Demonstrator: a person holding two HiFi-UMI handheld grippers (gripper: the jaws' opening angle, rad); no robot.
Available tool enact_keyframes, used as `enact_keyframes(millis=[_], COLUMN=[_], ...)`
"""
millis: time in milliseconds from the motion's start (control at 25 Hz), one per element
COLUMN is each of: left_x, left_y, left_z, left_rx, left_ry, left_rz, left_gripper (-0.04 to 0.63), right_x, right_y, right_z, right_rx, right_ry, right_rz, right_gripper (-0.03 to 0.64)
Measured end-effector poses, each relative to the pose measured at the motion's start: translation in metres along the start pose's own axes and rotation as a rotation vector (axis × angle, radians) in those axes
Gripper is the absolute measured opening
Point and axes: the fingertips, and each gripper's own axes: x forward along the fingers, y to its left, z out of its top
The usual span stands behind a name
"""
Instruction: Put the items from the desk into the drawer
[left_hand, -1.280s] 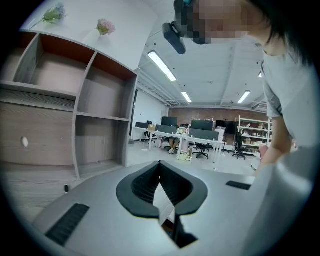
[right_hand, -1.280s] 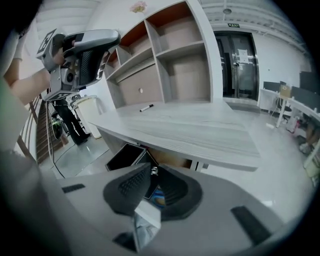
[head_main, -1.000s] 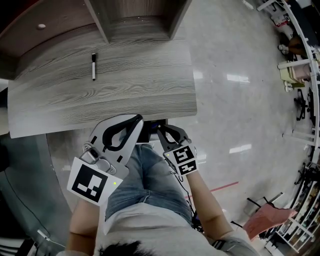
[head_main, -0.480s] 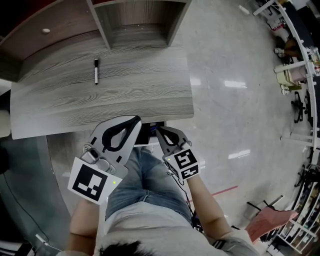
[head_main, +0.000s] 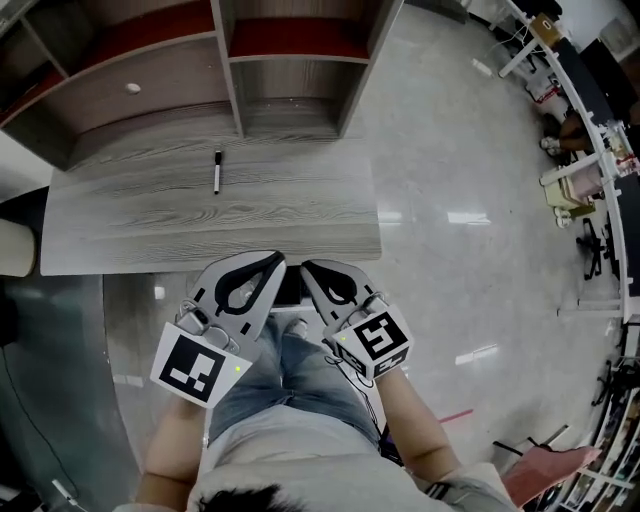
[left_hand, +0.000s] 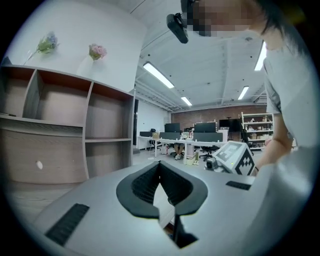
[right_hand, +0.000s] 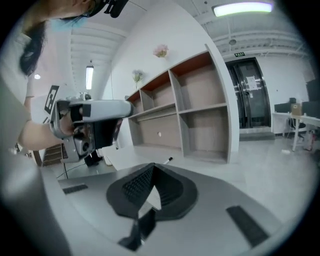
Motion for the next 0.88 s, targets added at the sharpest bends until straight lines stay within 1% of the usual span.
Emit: enact_keyframes(millis=[160, 400, 600, 760, 880], left_x=[-0.009, -0.021, -0.036, -0.059, -0.079], left_y=[-0.008, -0.012, -0.008, -0.004, 0.002], left_z=[0.012, 0.022, 0.03, 0.029, 0.028], left_rx=[0.026, 0.015, 0.033, 0.051, 0.049], left_ry=[-0.023, -0.046, -0.057, -0.051, -0.055], left_rz=[-0.002, -0.025, -0.055, -0.08, -0.099], left_gripper=[0.009, 0.008, 0.008, 0.008, 0.008], right_x=[-0.012, -0.031, -0.037, -0.034, -0.029], right_y=[0.016, 0.04, 0.059, 0.081, 0.101], right_z=[0.045, 0.092, 0.115, 0.125, 0.13], right_rx=[-0.027, -0.06, -0.074, -0.074, -0.075], right_ry=[-0.105, -0.2, -0.249, -0.28, -0.296], right_rz=[0.026, 0.04, 0.015, -0.011, -0.03], right_gripper=[0.008, 0.008, 0.008, 0.008, 0.008])
